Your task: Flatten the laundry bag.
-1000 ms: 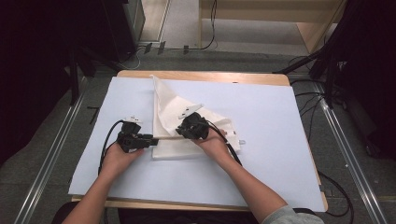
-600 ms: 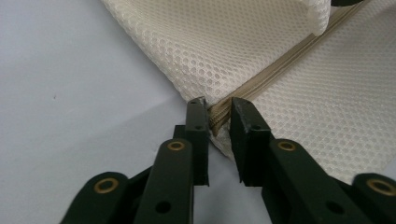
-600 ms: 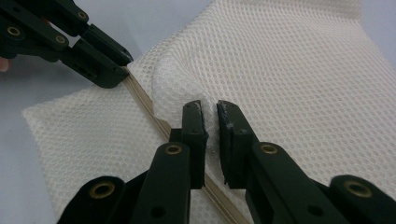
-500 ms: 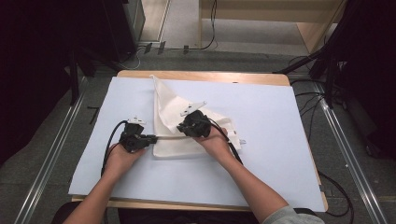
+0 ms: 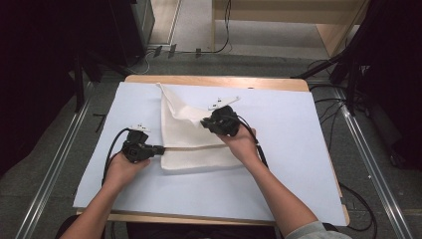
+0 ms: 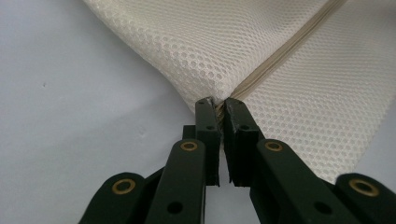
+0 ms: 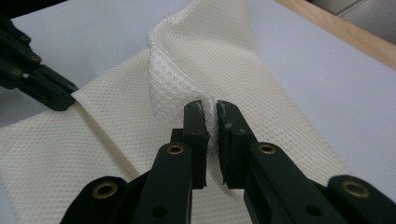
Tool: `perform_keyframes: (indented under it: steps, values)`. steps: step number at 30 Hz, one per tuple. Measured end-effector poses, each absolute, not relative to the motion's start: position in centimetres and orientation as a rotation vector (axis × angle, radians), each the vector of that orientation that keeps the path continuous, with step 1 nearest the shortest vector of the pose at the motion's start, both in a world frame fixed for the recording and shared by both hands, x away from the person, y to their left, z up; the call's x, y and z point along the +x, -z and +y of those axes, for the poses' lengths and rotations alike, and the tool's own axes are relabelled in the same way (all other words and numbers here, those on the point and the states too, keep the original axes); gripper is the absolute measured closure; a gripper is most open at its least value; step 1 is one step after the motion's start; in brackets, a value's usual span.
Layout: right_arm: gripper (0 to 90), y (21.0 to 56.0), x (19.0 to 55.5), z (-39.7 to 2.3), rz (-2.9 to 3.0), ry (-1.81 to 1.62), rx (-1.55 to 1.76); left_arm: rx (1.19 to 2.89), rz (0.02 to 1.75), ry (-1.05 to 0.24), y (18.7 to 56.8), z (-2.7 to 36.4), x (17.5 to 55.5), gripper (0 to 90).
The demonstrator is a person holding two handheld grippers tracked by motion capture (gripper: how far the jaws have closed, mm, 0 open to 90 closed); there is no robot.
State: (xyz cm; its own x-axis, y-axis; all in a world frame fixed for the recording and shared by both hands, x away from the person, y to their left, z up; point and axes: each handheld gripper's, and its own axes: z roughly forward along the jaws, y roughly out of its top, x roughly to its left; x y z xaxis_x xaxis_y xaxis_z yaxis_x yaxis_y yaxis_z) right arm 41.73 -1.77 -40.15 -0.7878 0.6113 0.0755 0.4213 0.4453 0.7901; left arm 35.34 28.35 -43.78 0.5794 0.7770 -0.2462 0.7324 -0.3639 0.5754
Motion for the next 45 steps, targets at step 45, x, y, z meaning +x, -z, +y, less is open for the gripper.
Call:
perform_keyframes:
  steps: [45]
  values:
    - [84.6,40.1,48.6,-11.9,2.263,-1.141,1.240,2.142,1.157,0.033,44.4,30.0,33.6,85.1]
